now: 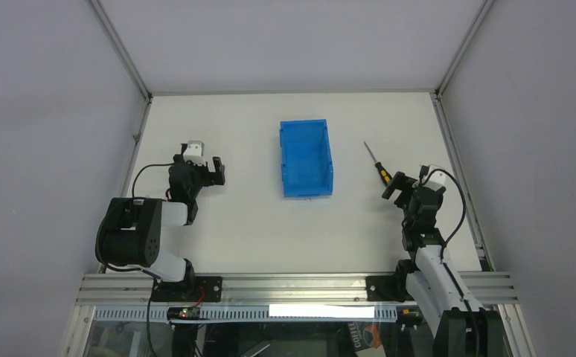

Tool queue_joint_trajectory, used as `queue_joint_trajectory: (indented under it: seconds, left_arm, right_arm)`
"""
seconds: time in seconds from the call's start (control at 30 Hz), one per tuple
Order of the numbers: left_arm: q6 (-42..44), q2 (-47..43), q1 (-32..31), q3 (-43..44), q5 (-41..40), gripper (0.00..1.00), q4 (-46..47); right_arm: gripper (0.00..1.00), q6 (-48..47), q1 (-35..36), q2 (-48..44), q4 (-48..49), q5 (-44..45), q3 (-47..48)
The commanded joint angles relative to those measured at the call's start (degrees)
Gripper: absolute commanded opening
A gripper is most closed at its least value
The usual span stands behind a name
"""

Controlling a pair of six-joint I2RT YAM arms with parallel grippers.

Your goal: Put the screwdriver in the bin

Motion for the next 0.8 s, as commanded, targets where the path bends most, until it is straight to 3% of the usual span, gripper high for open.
queue_joint_trajectory:
  seconds: [0.0,0.17,0.3,0.57,0.67,0.77]
  left_arm:
    - [-1.0,-0.1,0.5,1.0,0.3,0.99,1.8]
    - [-1.0,-0.1,0.5,1.0,0.3,0.99,1.8]
    - [-1.0,-0.1,0.5,1.0,0.3,0.99,1.8]
    - [-1.0,-0.1,0.5,1.0,0.3,0.99,1.8]
    - [-1.0,-0.1,0.5,0.9,0.3,0.99,1.8]
    - [-1.0,-0.1,0.5,1.0,0.3,0.99,1.8]
  right_arm:
    - [0.99,1.4,0.0,0.3,0.2,-0.2,2.6]
    - [0.99,2.1,0.0,2.2,-2.6,-1.4,6.8]
    - [0.99,1.5,0.0,5.9,-18.1,-3.2,19.6]
    - [0.99,-6.9,-0.1,31.4,-45.2,-8.5,51.2]
    - [0.99,-11.8,-0.1,38.3,-45.5,-13.9,56.0]
    - [0.99,-14.9,-0.1,45.8,-46.7,-13.3,60.6]
